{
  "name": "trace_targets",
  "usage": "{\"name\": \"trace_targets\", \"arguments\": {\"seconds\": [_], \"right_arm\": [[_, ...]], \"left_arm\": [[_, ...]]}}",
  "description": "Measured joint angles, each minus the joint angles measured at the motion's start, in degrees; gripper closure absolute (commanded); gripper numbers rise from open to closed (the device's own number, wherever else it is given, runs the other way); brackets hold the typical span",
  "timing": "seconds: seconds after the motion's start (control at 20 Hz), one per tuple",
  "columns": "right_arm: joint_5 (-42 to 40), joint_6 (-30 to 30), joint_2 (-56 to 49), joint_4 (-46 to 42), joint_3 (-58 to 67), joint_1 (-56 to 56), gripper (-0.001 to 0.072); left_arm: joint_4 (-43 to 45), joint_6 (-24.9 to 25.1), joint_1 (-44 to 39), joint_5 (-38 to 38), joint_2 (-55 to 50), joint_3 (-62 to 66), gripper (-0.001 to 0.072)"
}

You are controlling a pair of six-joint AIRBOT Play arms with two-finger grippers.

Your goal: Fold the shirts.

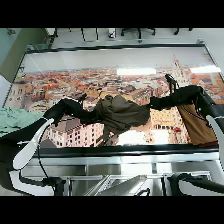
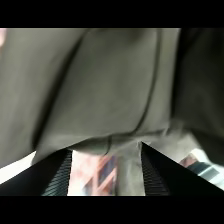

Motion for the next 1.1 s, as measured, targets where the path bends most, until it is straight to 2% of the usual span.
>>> {"name": "trace_targets", "arguments": {"seconds": [0.05,0.25,0.45,0.7,0.85,0.95,1.1], "right_arm": [[-0.09,0.00,0.00,0.07,0.00,0.00,0.0694],[-0.42,-0.50,0.59,2.82,0.07,0.00,0.0694],[-1.49,-0.85,5.64,5.66,4.48,-0.17,0.0694],[-2.21,-0.31,18.16,7.56,23.04,-0.31,0.0695],[-2.34,-0.55,25.44,7.74,37.16,-0.31,0.0694],[-2.08,-1.70,29.27,7.37,44.78,-0.31,0.0694],[-0.31,-2.60,32.92,4.42,51.43,-0.31,0.0694]], "left_arm": [[0.37,0.00,0.17,-0.55,-0.61,0.22,0.0688],[1.53,0.02,1.42,-1.27,0.76,0.90,0.0689],[1.09,0.00,2.60,-0.26,10.73,7.74,0.0689],[1.73,-1.36,4.92,4.42,25.77,34.60,0.0689],[7.45,-4.44,5.60,4.81,32.96,52.98,0.0689],[11.91,-5.86,5.84,2.32,38.18,58.55,0.0689],[16.79,-6.88,5.95,-4.76,46.01,56.33,0.0689]]}}
